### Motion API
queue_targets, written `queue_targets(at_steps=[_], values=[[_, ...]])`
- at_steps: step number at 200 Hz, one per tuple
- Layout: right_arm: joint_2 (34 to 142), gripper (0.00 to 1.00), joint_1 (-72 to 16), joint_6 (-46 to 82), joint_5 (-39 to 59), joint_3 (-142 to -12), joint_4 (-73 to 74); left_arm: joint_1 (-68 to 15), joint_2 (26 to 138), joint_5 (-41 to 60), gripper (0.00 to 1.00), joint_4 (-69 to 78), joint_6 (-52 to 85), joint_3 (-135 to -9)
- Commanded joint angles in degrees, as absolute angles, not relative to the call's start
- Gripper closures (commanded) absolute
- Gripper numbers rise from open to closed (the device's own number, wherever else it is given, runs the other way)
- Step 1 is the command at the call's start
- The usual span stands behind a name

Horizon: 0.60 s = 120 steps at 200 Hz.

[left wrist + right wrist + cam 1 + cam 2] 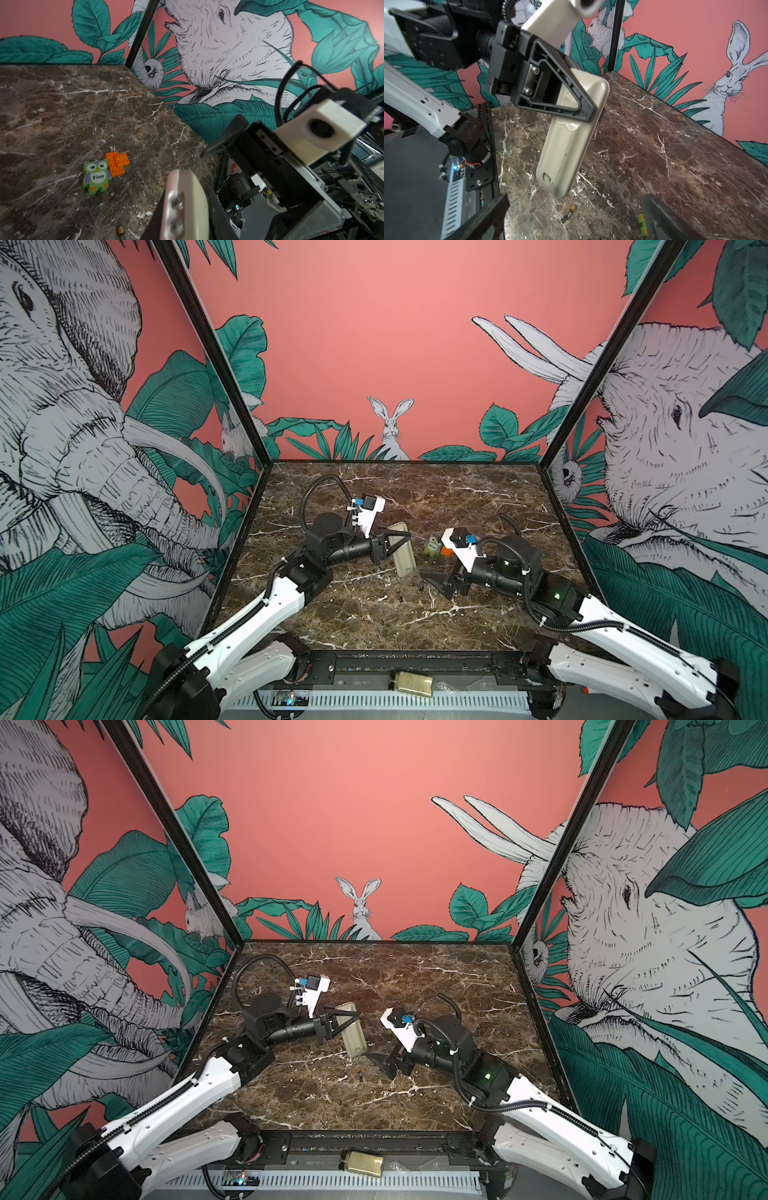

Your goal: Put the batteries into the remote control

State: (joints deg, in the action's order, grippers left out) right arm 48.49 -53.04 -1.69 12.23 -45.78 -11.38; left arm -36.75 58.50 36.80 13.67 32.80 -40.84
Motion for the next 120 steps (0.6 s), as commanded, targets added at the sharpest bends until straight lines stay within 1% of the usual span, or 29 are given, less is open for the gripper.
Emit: queue_targets(at_steps=[1, 25, 48, 97, 120], values=[[49.1, 0.01, -56.7, -11.0, 4.4, -48.6, -19.6, -36.6, 59.5, 35.9, 1.0, 9.7, 35.2, -41.3], [48.8, 0.02, -60.3, -16.6, 0.0, -48.2, -20.7, -36.6, 59.6, 36.4, 1.0, 7.9, 36.2, -40.2], [48.5, 0.09, -62.8, -20.8, -0.4, -46.6, -19.0, -36.6, 59.1, 36.0, 1.0, 5.4, 36.4, -39.8], [49.6, 0.13, -67.5, -26.8, -2.1, -44.9, -14.4, -36.6, 61.0, 39.1, 1.0, 3.1, 38.2, -39.1], [51.2, 0.18, -68.1, -27.7, -1.9, -45.2, -13.4, -36.6, 61.6, 40.2, 1.0, 2.5, 39.0, -38.6]])
